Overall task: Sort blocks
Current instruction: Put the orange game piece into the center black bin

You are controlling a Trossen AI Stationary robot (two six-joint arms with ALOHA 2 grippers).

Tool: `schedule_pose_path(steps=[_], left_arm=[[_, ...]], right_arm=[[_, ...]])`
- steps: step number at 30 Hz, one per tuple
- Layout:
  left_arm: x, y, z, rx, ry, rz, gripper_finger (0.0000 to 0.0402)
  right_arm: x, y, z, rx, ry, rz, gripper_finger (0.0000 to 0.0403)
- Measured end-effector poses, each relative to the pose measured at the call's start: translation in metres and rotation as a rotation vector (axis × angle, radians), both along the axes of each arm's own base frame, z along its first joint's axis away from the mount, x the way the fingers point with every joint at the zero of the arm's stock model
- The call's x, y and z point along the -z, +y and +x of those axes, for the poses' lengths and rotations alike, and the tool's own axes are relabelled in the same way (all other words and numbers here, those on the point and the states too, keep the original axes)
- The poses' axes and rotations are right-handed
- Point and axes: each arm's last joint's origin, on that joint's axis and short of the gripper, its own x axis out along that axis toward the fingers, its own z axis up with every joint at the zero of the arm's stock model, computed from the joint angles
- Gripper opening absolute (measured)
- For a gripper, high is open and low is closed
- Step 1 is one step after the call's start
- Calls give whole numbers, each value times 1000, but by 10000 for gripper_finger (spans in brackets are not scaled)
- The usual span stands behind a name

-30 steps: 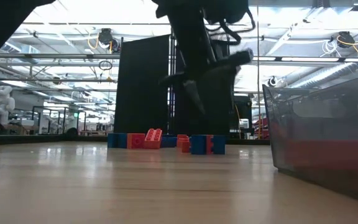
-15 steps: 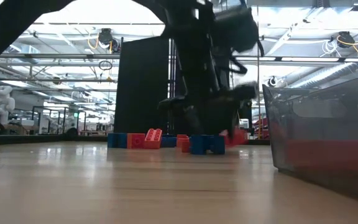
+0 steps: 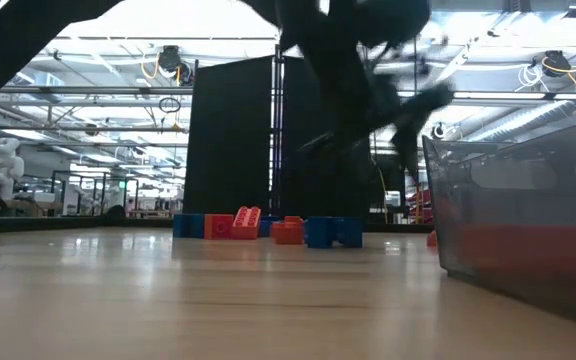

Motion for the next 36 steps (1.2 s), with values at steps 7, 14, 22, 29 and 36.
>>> schedule_pose_path(steps=[7, 14, 22, 29, 36], left_arm=[[-16, 0, 23, 337, -183, 234, 222], [18, 11, 30, 499, -98, 319, 222], [26, 18, 36, 669, -126, 382, 221], [35, 15, 35, 729, -101, 352, 221], [26, 13, 38, 730, -132, 387, 221]], right_arm=[[0, 0, 0, 1, -16, -18, 304], [0, 0, 0, 0, -17, -15, 304], [0, 0, 1, -1, -16, -13, 304], [0, 0, 0, -3, -16, -16, 304], [0, -1, 0, -1, -15, -20, 304]])
